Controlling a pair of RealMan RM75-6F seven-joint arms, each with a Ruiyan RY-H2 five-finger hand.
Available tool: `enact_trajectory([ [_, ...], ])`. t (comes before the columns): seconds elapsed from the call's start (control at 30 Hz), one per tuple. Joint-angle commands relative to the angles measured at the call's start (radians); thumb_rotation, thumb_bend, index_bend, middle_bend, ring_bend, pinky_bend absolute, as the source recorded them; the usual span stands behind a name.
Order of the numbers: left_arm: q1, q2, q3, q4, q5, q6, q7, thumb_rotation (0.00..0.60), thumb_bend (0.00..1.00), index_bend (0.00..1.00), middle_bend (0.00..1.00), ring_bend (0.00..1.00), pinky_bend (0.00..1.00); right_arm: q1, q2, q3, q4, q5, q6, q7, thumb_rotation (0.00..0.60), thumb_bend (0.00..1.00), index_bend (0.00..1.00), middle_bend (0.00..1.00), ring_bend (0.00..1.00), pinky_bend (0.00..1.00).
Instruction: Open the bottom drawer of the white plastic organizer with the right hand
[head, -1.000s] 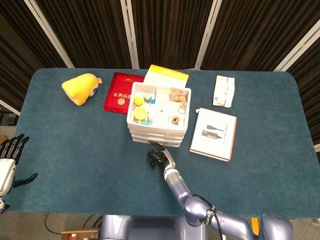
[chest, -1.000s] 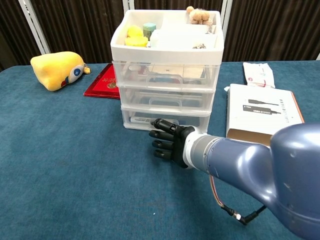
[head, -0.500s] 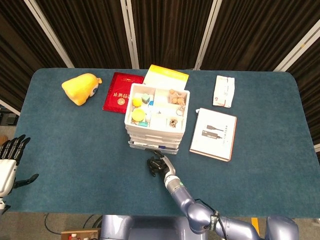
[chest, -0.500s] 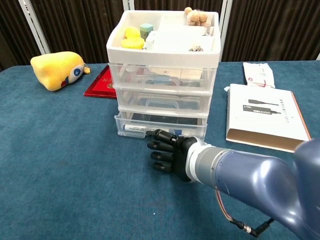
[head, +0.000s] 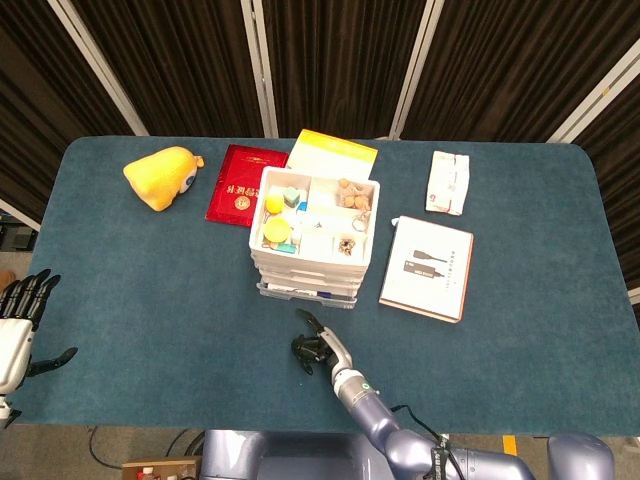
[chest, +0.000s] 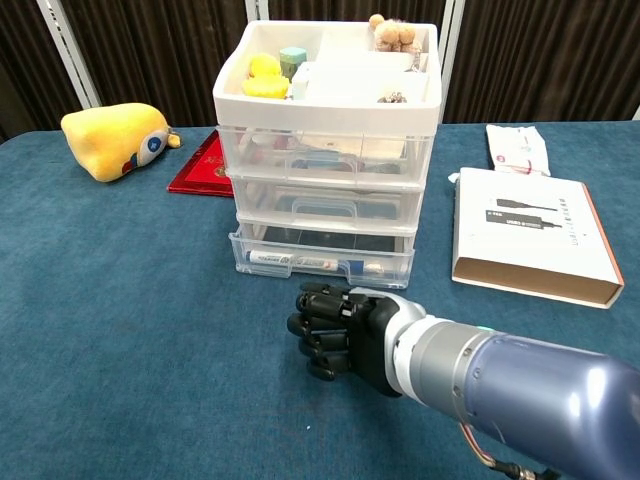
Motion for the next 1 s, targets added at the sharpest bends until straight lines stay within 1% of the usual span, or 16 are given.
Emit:
enact_trajectory([
  [0.03,0.0,0.0,0.001,-0.001,-0.001,-0.001,-0.001,0.6,0.05,0.01,0.0,0.0,0.03,-0.025,0.017,-0.029,-0.061,-0.067,0.048,-0.018,0.6,0.77,0.08,0.81,0.8,0.86],
  [0.23,0.001,0.001,-0.001,-0.008,-0.011,-0.007,0.0,0.6,0.05,0.01,0.0,0.0,0.03,-0.036,0.057,-0.047,-0.147,-0.125,0.105,-0.066,0.6,0.77,0.08,0.81,0.8,0.86],
  [0.37,0.001,0.0,-0.003,-0.008,-0.012,-0.004,0.002,0.6,0.05,0.01,0.0,0.0,0.03,-0.015,0.083,-0.041,-0.16,-0.101,0.14,-0.127,0.6,0.77,0.08,0.81,0.8,0.86],
  [0.57,0.003,-0.002,-0.003,-0.009,-0.009,0.0,0.002,0.6,0.05,0.01,0.0,0.0,0.03,0.043,0.127,-0.027,-0.132,-0.022,0.164,-0.239,0.6,0.77,0.08,0.81,0.8,0.86],
  [0.7,0.004,0.0,-0.003,-0.012,-0.005,0.004,0.002,0.6,0.05,0.01,0.0,0.0,0.03,0.077,0.142,-0.052,-0.097,-0.007,0.191,-0.324,0.6,0.77,0.08,0.81,0.8,0.86],
  [0.77,0.005,0.0,-0.001,-0.015,-0.007,0.001,0.001,0.6,0.05,0.01,0.0,0.0,0.03,0.086,0.147,-0.06,-0.088,-0.004,0.193,-0.348,0.6,0.77,0.08,0.81,0.8,0.86],
  [1.0,0.003,0.004,-0.001,-0.023,-0.014,-0.009,-0.004,0.6,0.05,0.01,0.0,0.0,0.03,0.101,0.148,-0.054,-0.073,0.007,0.2,-0.366,0.6,0.77,0.09,0.81,0.8,0.86],
])
